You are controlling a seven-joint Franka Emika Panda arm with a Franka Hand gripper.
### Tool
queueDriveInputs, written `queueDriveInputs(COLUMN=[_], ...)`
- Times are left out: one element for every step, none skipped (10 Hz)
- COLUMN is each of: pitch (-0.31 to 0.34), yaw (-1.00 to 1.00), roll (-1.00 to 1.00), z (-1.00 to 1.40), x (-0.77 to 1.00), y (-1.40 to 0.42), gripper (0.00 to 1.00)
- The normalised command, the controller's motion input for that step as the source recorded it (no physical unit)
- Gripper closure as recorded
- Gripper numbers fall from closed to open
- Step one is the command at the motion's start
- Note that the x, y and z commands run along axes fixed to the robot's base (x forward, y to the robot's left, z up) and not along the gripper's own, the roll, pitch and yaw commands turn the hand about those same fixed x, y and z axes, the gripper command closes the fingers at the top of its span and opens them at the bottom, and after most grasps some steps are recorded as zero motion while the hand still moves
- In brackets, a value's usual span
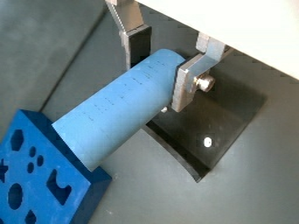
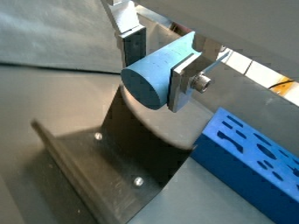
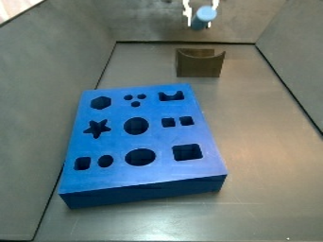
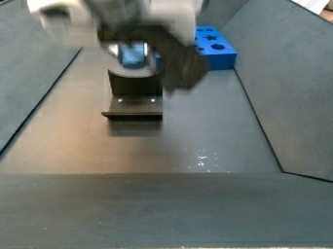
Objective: Pick up the oval object. Move up. Place the oval object on the fixture. Regrasp the oval object. Move to above the board. Insert the oval object.
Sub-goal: Place the oval object on the fixture, then regrasp the oval object.
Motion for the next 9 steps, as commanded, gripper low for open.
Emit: queueDriveInputs(pitch=[-0.054,-0.059,-0.054,-0.046,-0.032,-0.033,-0.042,0.000,-0.015], yaw=[-0.16,-0.12,-0.08,-0.06,-0.03,-0.03,-0.02,0.00,0.02], roll=[-0.85,-0.67,-0.44,-0.33,-0.20,-0.17,-0.12,0.00,0.03], z=[-1.00,-1.00,-1.00,-0.99,-0.61,-0.48,-0.22,0.00,1.00], x=[0.14,0.15,0.17,0.17,0.12,0.10,0.07,0.00,0.00], y=[0.10,0.11,0.11,0.11,0.07,0.06,0.04,0.00,0.00], gripper=[1.00,1.00,1.00,1.00,1.00,1.00,1.00,0.00,0.00])
